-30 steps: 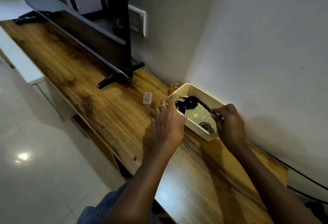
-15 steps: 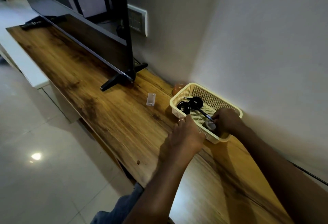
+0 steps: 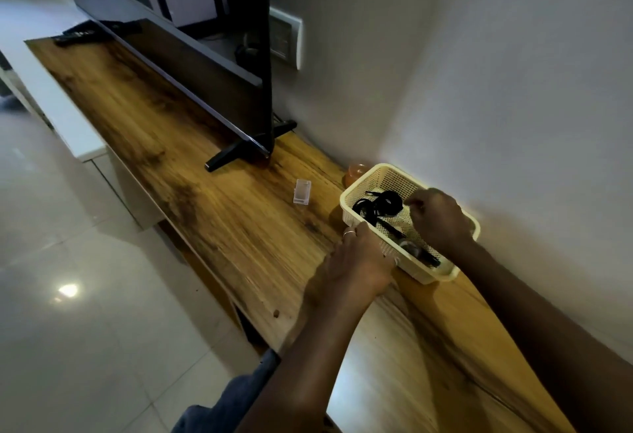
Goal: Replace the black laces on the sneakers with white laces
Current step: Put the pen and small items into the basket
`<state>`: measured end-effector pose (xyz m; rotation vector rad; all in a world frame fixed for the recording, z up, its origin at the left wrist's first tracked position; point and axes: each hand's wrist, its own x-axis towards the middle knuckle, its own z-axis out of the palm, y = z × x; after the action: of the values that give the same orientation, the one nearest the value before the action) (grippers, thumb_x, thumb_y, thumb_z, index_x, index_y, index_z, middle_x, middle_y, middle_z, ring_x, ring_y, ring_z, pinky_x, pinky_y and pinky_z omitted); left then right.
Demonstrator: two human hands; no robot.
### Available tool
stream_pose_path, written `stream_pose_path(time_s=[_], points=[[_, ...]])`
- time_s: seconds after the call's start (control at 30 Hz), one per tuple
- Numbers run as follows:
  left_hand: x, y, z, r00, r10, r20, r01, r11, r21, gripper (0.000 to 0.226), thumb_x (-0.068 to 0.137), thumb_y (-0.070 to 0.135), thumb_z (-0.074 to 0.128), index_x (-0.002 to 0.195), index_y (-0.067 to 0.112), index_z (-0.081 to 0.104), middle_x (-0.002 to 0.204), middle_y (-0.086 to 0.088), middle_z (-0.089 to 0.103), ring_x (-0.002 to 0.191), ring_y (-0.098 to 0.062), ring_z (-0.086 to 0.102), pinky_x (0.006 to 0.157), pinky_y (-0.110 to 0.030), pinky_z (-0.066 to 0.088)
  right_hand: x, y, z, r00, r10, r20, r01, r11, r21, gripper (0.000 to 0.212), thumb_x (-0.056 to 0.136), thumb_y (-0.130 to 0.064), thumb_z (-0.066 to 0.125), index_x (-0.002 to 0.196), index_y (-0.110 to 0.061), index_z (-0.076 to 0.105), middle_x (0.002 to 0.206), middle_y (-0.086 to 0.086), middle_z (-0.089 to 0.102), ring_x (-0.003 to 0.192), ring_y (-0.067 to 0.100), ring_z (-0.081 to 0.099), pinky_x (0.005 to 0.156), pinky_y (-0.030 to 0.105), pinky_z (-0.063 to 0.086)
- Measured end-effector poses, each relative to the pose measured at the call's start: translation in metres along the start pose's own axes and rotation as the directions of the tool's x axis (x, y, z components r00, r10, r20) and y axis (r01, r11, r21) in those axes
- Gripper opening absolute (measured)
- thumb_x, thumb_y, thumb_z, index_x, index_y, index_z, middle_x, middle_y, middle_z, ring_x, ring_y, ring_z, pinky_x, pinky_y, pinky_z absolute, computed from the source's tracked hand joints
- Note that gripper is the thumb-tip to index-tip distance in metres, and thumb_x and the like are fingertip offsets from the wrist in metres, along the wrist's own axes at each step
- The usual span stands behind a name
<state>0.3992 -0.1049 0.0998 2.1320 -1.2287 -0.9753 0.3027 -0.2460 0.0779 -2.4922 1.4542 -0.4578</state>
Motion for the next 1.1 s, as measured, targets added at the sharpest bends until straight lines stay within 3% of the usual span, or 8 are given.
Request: stream_pose_path(time_s=[0.2,0.37,0.47,0.6,0.7,0.83,1.0,1.1], points=[[0.003,-0.025,-0.024,0.997,-0.046,-0.067,0.047,0.999,0.01,0.076,0.092,0.039,0.059,0.151,0.017,0.016,0.154,-0.007,0.026,0.14,-0.027,0.027,0.108,-0.042,0.03,0.057,-0.057,0.026,0.986,-0.156,0.052,0.161,0.979,-0.127,0.034,0.093,-0.024,0.055,0.124,-0.011,0.058,0.126,0.014,0.054,0.117,0.032,0.046,0.093,0.04,0.038],[0.005,-0.029,-0.026,0.994,-0.031,-0.108,0.041,0.995,0.086,0.075,0.093,0.039,0.058,0.151,0.016,0.015,0.154,-0.006,0.026,0.14,-0.025,0.025,0.109,-0.042,0.028,0.098,-0.08,0.051,0.963,0.088,0.255,0.024,0.914,-0.406,0.055,0.088,-0.046,0.055,0.134,-0.017,0.044,0.136,0.014,0.047,0.131,0.035,0.031,0.103,0.05,0.027],[0.007,-0.031,-0.028,0.993,-0.041,-0.111,0.054,0.992,0.116,0.077,0.093,0.04,0.057,0.151,0.016,0.012,0.155,-0.007,0.023,0.142,-0.026,0.022,0.111,-0.043,0.026,0.109,-0.084,0.066,0.962,0.163,0.218,-0.039,0.876,-0.481,0.049,0.087,-0.042,0.056,0.127,-0.015,0.05,0.13,0.017,0.051,0.129,0.036,0.031,0.103,0.048,0.025],[0.007,-0.033,-0.029,0.993,-0.038,-0.115,0.053,0.989,0.136,0.074,0.094,0.041,0.056,0.151,0.016,0.015,0.154,-0.007,0.026,0.142,-0.027,0.022,0.11,-0.044,0.026,0.111,-0.087,0.065,0.997,0.07,0.038,-0.049,0.917,-0.396,0.039,0.088,-0.03,0.06,0.123,-0.013,0.055,0.125,0.019,0.053,0.122,0.039,0.041,0.101,0.043,0.028],[0.004,-0.032,-0.028,0.994,-0.026,-0.106,0.04,0.991,0.128,0.073,0.094,0.04,0.056,0.15,0.016,0.017,0.154,-0.007,0.027,0.141,-0.027,0.023,0.11,-0.043,0.027,0.107,-0.089,0.041,0.997,0.031,-0.069,-0.042,0.986,-0.163,0.047,0.082,-0.027,0.069,0.125,-0.013,0.054,0.127,0.018,0.052,0.119,0.04,0.047,0.101,0.044,0.03],[0.002,-0.024,-0.025,0.996,-0.002,-0.089,0.011,0.995,0.103,0.073,0.094,0.04,0.056,0.15,0.016,0.016,0.154,-0.005,0.026,0.14,-0.025,0.024,0.109,-0.043,0.027,0.096,-0.067,-0.004,0.988,0.107,-0.108,-0.091,0.986,0.14,0.058,0.072,-0.022,0.081,0.124,-0.012,0.057,0.125,0.018,0.055,0.11,0.036,0.056,0.093,0.043,0.048],[-0.003,-0.004,-0.01,0.996,0.06,-0.062,-0.058,0.998,0.038,0.071,0.094,0.034,0.057,0.15,0.017,0.017,0.153,-0.004,0.027,0.139,-0.024,0.027,0.108,-0.042,0.028,0.056,-0.008,-0.028,0.977,0.212,0.034,-0.213,0.976,0.042,0.062,0.068,-0.019,0.085,0.121,-0.011,0.055,0.117,0.02,0.059,0.097,0.035,0.061,0.077,0.035,0.047],[-0.005,0.008,0.0,0.997,0.067,-0.024,-0.066,0.997,0.038,0.072,0.094,0.033,0.056,0.151,0.016,0.015,0.154,-0.005,0.026,0.139,-0.025,0.027,0.107,-0.043,0.028,0.032,0.018,-0.022,0.96,0.241,0.14,-0.237,0.97,-0.05,0.064,0.068,-0.016,0.085,0.123,-0.011,0.052,0.118,0.02,0.058,0.1,0.034,0.058,0.077,0.035,0.044]])
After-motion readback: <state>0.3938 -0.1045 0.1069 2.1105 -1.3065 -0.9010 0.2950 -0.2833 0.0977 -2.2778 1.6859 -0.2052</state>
